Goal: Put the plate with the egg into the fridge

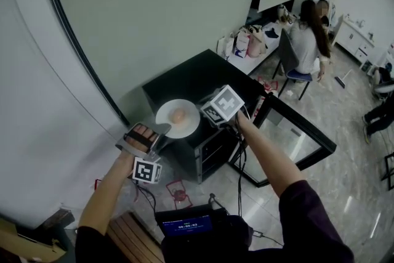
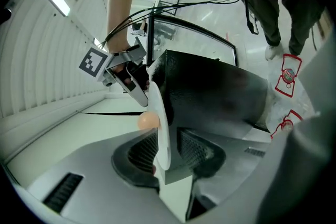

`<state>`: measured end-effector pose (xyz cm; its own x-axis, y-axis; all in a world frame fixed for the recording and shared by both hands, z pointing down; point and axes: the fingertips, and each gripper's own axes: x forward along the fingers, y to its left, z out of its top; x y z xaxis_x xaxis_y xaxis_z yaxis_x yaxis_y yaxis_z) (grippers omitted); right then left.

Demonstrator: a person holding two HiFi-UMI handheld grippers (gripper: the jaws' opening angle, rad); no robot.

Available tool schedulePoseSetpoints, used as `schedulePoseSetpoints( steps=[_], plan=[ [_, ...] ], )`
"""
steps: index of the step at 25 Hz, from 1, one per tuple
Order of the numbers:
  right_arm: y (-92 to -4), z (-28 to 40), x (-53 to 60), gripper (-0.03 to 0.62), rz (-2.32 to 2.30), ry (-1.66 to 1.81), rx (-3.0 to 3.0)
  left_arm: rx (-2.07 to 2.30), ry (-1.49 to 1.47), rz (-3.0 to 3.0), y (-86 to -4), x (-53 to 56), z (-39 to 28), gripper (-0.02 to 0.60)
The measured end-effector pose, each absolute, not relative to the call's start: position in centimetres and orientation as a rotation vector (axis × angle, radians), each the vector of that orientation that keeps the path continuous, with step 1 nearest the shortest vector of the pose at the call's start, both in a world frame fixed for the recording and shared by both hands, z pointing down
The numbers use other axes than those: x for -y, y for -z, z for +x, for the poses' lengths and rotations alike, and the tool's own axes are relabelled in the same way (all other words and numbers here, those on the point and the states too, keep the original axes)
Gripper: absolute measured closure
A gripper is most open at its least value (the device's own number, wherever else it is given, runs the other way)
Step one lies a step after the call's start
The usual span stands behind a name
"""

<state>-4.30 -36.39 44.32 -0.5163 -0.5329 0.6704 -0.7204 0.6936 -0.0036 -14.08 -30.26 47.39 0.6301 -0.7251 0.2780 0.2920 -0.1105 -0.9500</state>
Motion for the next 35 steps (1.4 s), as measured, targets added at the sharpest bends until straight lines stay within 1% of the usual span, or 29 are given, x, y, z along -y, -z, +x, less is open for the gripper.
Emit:
schedulePoseSetpoints(
  steps=[1,3,4,10,15,22,28,35],
  plan=[
    [-44.4,-4.6,36.2,0.588,0.955,-0.374,2.252,-0.396,0.885,-1.424,-47.3,30.1,-14.2,0.465],
    [-44.5,-4.9,35.8,0.588,0.966,-0.382,2.266,-0.402,0.868,-1.396,-47.2,29.6,-14.4,0.532],
    [-44.6,-4.9,35.6,0.588,0.974,-0.387,2.272,-0.404,0.866,-1.379,-47.3,29.4,-14.5,0.546],
    [-44.1,-4.1,35.4,0.588,1.095,-0.406,2.315,-0.416,0.861,-1.374,-47.2,29.0,-14.5,0.554],
    [-40.3,-3.1,34.9,0.588,1.314,-0.407,2.497,-0.438,0.823,-1.384,-45.6,29.2,-14.5,0.554],
    [-35.6,-0.1,28.1,0.588,1.66,-0.279,2.681,-0.492,0.764,-1.417,-41.7,25.8,-13.4,0.554],
    [-35.3,4.0,22.8,0.588,1.843,-0.233,2.721,-0.487,0.729,-1.421,-40.9,21.6,-10.0,0.554],
    [-36.2,11.8,16.9,0.588,1.923,-0.1,2.774,-0.541,0.724,-1.407,-42.0,15.6,-1.6,0.555]
  ],
)
